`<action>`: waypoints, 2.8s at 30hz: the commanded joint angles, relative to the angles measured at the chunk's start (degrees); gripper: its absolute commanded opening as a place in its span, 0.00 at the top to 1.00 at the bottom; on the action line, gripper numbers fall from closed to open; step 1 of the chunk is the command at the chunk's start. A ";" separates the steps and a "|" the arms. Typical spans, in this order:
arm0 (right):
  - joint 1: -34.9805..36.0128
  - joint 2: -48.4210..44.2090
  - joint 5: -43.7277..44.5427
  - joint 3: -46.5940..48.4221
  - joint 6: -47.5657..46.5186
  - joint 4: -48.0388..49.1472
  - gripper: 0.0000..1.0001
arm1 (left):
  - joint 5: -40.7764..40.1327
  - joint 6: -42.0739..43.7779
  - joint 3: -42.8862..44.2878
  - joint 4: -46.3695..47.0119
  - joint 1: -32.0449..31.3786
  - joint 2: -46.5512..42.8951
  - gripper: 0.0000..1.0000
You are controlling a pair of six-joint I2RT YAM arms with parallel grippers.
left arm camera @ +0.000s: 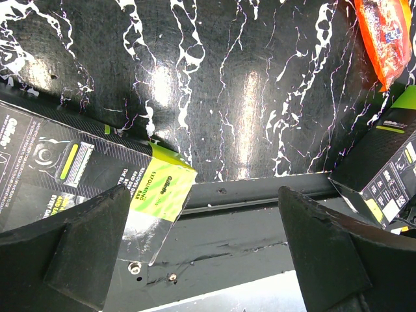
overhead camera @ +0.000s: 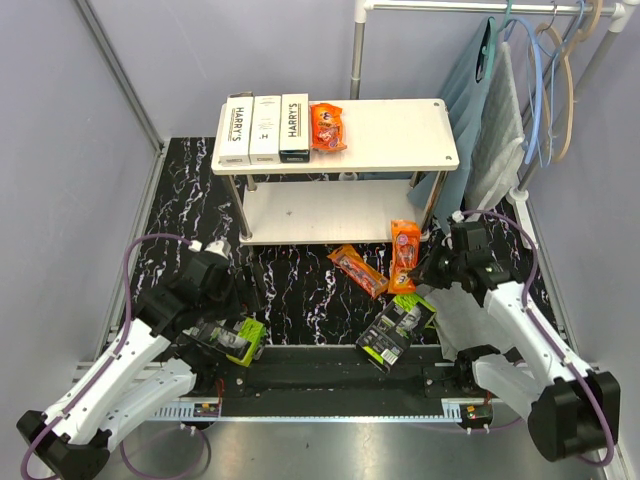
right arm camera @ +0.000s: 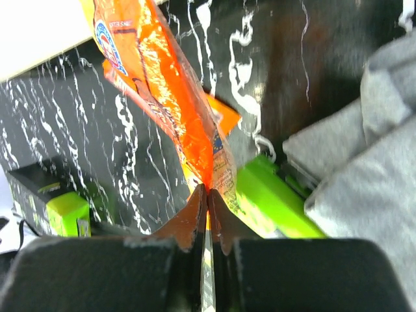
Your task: Place and organize the shaving razors onto the shelf
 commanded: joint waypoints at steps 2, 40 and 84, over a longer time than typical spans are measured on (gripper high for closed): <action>0.39 -6.45 -3.73 -2.30 2.01 -4.89 0.96 | 1.10 0.84 -0.19 2.48 0.12 -0.27 0.01; 0.47 -26.67 -5.58 -11.36 13.09 -18.96 0.49 | 1.45 0.84 -0.54 3.01 0.12 0.17 0.01; 0.47 -22.45 -7.07 -8.82 9.84 -15.27 1.00 | 1.63 1.28 -0.27 3.36 0.12 1.23 0.01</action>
